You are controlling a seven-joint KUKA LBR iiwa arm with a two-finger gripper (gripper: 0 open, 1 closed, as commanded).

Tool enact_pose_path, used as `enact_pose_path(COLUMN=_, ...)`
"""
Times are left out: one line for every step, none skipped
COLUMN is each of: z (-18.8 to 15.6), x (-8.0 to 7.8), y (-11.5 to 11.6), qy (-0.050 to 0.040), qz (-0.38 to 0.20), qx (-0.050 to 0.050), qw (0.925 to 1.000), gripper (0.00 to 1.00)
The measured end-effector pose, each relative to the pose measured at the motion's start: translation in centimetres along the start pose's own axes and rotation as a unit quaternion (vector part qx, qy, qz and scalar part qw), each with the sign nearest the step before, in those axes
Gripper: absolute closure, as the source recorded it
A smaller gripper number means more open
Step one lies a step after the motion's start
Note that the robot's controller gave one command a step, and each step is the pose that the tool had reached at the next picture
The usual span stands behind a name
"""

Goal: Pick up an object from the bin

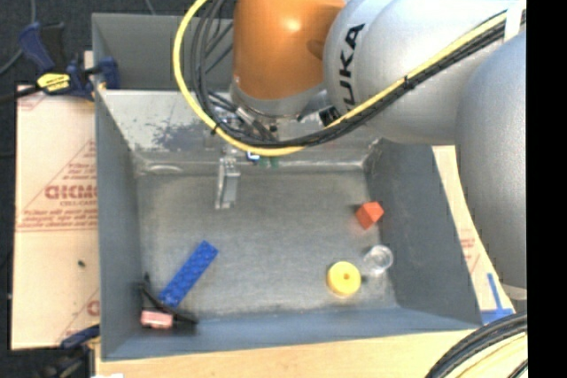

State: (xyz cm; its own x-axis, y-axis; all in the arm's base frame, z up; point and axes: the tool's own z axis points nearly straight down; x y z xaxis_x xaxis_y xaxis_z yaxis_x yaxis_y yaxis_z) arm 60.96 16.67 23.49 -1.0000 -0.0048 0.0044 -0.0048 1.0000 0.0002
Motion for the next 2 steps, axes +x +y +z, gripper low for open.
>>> enact_pose_path(z=-0.5, x=-0.1, y=-0.1, qy=-0.0042, qz=0.002, qx=-0.001, qw=1.0000, gripper=0.00)
enact_pose_path(z=4.9, x=5.1, y=0.3, qy=-0.0017, qz=0.049, qx=-0.001, qw=0.9988, gripper=0.00)
